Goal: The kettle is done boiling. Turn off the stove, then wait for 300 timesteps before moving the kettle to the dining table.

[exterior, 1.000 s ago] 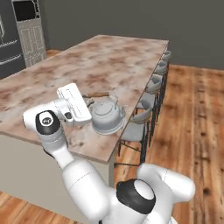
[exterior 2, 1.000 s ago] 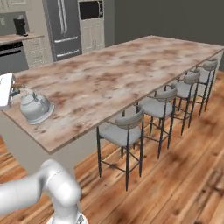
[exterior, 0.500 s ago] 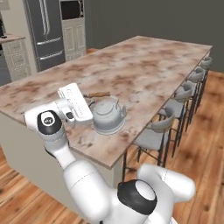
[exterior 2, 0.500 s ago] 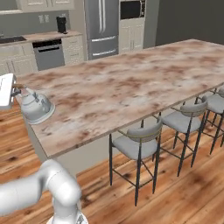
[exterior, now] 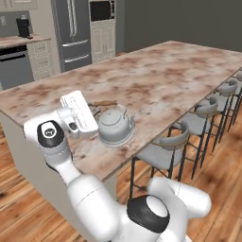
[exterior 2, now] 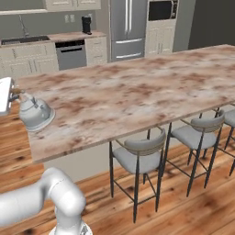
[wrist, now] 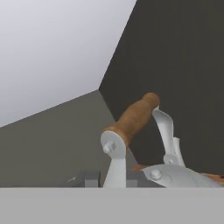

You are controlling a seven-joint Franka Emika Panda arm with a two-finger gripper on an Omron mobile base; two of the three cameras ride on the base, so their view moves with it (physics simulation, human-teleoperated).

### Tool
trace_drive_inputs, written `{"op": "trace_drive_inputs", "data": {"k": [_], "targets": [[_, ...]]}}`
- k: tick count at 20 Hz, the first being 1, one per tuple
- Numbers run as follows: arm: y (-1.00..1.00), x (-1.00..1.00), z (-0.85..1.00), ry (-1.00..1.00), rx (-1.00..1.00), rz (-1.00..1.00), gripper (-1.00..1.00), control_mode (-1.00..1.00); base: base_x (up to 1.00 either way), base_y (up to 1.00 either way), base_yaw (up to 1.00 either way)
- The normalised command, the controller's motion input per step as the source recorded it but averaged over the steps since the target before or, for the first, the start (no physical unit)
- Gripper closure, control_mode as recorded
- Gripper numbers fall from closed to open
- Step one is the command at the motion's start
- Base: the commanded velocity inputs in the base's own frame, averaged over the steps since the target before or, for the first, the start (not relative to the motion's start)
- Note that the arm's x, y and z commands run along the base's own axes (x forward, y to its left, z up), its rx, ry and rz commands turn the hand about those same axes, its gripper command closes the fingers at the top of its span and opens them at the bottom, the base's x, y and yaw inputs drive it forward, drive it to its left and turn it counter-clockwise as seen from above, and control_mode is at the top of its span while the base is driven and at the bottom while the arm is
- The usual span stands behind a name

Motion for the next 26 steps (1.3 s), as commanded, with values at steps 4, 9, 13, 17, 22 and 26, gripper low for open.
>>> {"op": "trace_drive_inputs", "data": {"k": [4,9,13,17,22,26], "targets": [[0.00,0.00,0.00,0.00,0.00,0.00,1.00,1.00,0.11,0.00,0.01],[0.00,0.00,0.00,0.00,0.00,0.00,1.00,1.00,0.17,0.00,0.00],[0.00,0.34,-0.03,0.00,0.01,0.04,1.00,-1.00,0.09,0.00,0.00],[0.00,0.47,-0.10,0.01,0.05,0.04,1.00,-1.00,0.00,0.00,0.00],[0.00,0.49,-0.14,0.02,0.06,0.04,1.00,-1.00,0.00,0.00,0.00],[0.00,0.37,-0.23,0.00,0.07,0.04,1.00,-1.00,0.00,0.00,0.00]]}}
